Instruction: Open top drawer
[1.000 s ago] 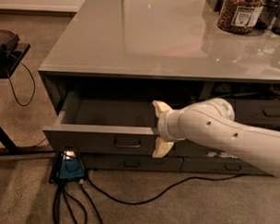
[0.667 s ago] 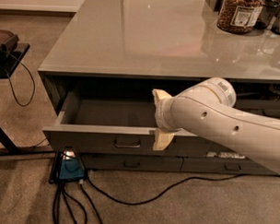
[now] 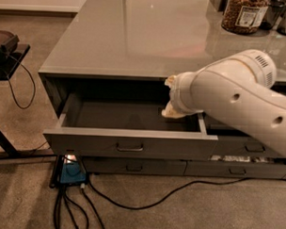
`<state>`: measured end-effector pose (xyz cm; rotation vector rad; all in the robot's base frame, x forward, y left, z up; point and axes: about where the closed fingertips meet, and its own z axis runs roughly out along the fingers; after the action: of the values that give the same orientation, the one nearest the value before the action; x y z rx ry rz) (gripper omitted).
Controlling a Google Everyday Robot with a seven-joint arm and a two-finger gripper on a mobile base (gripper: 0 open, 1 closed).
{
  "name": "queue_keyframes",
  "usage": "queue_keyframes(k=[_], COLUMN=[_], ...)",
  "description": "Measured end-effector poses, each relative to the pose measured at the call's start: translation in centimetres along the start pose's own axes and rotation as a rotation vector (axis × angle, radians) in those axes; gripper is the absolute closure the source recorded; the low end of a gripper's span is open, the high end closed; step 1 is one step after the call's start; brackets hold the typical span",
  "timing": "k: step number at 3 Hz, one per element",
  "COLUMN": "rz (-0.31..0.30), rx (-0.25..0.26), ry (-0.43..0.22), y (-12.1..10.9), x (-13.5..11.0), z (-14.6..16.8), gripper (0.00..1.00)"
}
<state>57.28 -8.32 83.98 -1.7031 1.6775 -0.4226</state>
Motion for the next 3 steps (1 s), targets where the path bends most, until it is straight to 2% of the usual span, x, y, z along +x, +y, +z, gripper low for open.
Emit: queue_keyframes(k=[1, 2, 3], rz=[0.011, 0.038, 0.062], rx=[0.041, 0.012, -0.019], ry=[-0.087, -0.112, -0.091], y=[-3.1, -4.6, -4.2], x=[0.2, 1.4, 3.0], z=[0.7, 3.6, 6.9], gripper=[0.66, 0.89, 1.00])
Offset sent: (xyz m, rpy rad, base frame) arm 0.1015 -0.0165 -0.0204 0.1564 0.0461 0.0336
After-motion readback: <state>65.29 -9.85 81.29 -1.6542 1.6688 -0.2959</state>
